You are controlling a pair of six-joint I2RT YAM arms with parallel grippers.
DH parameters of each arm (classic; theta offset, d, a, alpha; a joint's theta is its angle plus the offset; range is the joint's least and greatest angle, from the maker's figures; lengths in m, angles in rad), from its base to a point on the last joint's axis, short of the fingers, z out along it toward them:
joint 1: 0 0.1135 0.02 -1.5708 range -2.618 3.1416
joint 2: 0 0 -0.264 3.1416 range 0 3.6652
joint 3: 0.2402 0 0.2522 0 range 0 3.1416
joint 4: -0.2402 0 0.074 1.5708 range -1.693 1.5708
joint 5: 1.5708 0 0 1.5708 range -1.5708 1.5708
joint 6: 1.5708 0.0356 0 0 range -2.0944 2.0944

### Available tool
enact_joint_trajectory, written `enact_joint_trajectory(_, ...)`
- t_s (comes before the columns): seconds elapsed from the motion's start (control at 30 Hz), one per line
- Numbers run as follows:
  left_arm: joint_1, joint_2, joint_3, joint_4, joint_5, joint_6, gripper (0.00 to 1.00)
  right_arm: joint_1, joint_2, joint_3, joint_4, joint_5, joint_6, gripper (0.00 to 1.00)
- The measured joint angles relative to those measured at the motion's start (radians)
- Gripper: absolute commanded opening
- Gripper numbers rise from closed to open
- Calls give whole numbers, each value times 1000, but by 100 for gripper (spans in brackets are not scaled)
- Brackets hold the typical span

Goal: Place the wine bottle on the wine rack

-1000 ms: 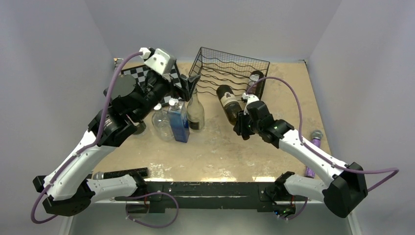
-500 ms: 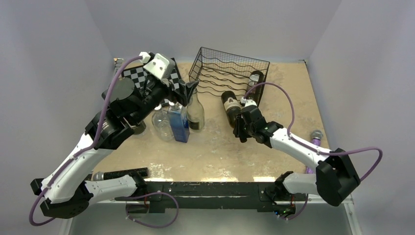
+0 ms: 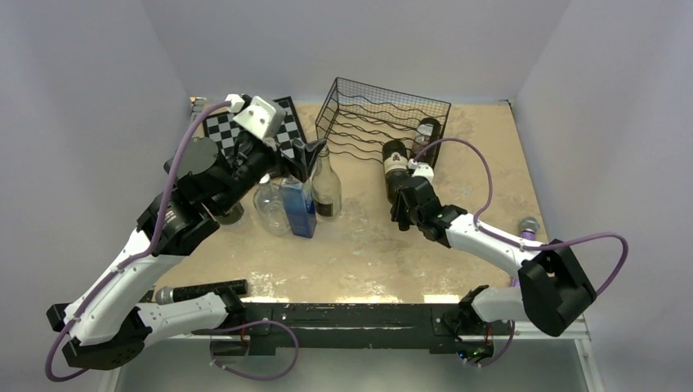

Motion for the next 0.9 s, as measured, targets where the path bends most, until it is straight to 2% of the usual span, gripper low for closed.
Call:
enact_joint_trajectory(0.43,0,-27,-28,0,-9,0,94,2,190,19,214,119,59,0)
enact_joint_trajectory(0.73,0,-37,-28,-1,-8,0,94,-56,328,198,161,121,87,0)
enact_joint_trajectory(0.9,0,-53,-38,-1,-9,0,94,-63,351,231,142,119,115,0)
